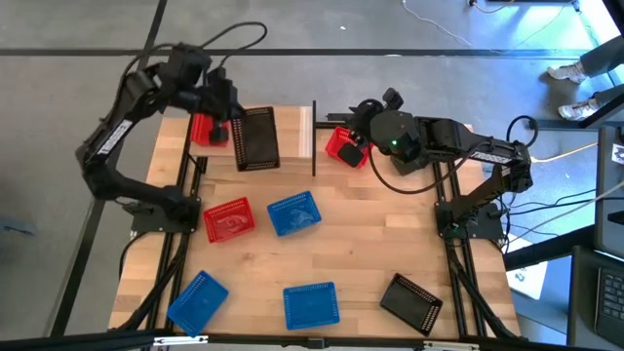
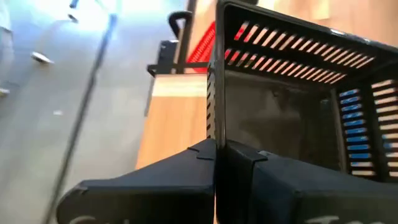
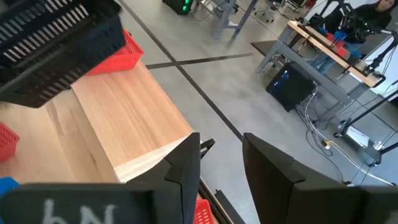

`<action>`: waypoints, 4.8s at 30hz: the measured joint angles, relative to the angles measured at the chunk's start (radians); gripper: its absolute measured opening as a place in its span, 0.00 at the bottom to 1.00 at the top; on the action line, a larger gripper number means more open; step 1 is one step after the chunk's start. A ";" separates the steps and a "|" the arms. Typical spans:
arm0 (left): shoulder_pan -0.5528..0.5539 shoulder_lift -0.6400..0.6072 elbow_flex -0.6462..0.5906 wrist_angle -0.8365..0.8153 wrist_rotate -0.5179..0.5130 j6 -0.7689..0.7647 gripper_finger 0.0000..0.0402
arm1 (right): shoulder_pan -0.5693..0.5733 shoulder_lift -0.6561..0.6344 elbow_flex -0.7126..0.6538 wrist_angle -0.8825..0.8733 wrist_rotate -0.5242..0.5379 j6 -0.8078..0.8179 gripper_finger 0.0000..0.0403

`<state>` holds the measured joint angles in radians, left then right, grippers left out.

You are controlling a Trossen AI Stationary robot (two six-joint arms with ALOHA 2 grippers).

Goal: Stack baskets on shelf by color
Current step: Put the middle black bin on the shelf, then put the top blue bin on the shelf

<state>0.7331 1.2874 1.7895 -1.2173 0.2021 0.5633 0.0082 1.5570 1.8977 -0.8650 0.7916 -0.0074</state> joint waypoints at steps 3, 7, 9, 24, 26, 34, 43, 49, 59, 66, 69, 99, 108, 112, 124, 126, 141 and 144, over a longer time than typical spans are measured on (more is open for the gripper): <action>0.083 0.057 0.011 -0.032 0.118 0.020 0.00 | 0.000 0.000 0.000 0.000 -0.009 0.000 0.29; 0.184 0.132 0.012 -0.079 0.203 0.030 0.00 | 0.000 0.000 0.000 0.000 -0.025 0.000 0.29; 0.222 0.165 0.012 -0.099 0.220 0.071 0.00 | 0.000 0.000 0.000 0.000 -0.025 0.000 0.29; 0.335 0.374 0.012 -0.118 0.138 0.266 0.00 | 0.000 0.000 0.000 0.000 -0.026 -0.001 0.29; 0.350 0.392 0.012 -0.118 0.126 0.283 0.00 | -0.001 0.000 0.000 0.000 -0.026 -0.001 0.29; 0.378 0.431 0.012 -0.115 0.084 0.322 0.00 | -0.001 0.001 0.000 0.000 -0.026 -0.001 0.29; 0.370 0.436 0.012 -0.094 0.016 0.349 0.03 | -0.001 0.001 0.000 0.000 -0.026 -0.001 0.29; 0.370 0.436 0.012 -0.081 -0.007 0.345 0.08 | -0.001 0.001 0.000 0.000 -0.026 -0.001 0.29; 0.364 0.436 0.012 -0.019 -0.032 0.327 0.14 | -0.001 0.001 0.000 0.000 -0.026 -0.009 0.29; 0.320 0.382 0.012 0.009 0.040 0.196 0.14 | -0.012 -0.021 0.000 -0.052 -0.048 -0.027 0.29; 0.275 0.335 0.012 -0.005 0.122 0.158 0.14 | -0.027 -0.046 0.002 -0.144 -0.137 -0.028 0.29; -0.492 -0.010 0.012 -0.048 0.085 -0.460 0.14 | 0.016 -0.024 -0.365 -0.085 -0.899 -0.391 0.29; -0.556 -0.100 0.012 -0.073 0.042 -0.555 0.14 | 0.076 0.181 -0.378 0.138 -0.899 -0.381 0.29; -0.572 -0.142 0.012 -0.074 0.040 -0.583 0.14 | 0.084 0.269 -0.378 0.163 -0.898 -0.379 0.29; -0.578 -0.208 0.012 -0.076 0.040 -0.614 0.14 | 0.079 0.399 -0.378 0.205 -0.886 -0.389 0.29; -0.578 -0.210 0.012 -0.075 0.041 -0.616 0.14 | 0.076 0.404 -0.378 0.211 -0.860 -0.391 0.29; -0.578 -0.208 0.012 -0.073 0.042 -0.639 0.14 | 0.067 0.474 -0.378 0.261 -0.891 -0.388 0.29; -0.578 -0.208 0.012 -0.073 0.042 -0.639 0.14 | 0.066 0.496 -0.377 0.275 -0.859 -0.389 0.29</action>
<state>0.1555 1.0794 1.8019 -1.2899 0.2443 -0.0761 0.0738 2.0525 1.5204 -0.5900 -0.0673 -0.3965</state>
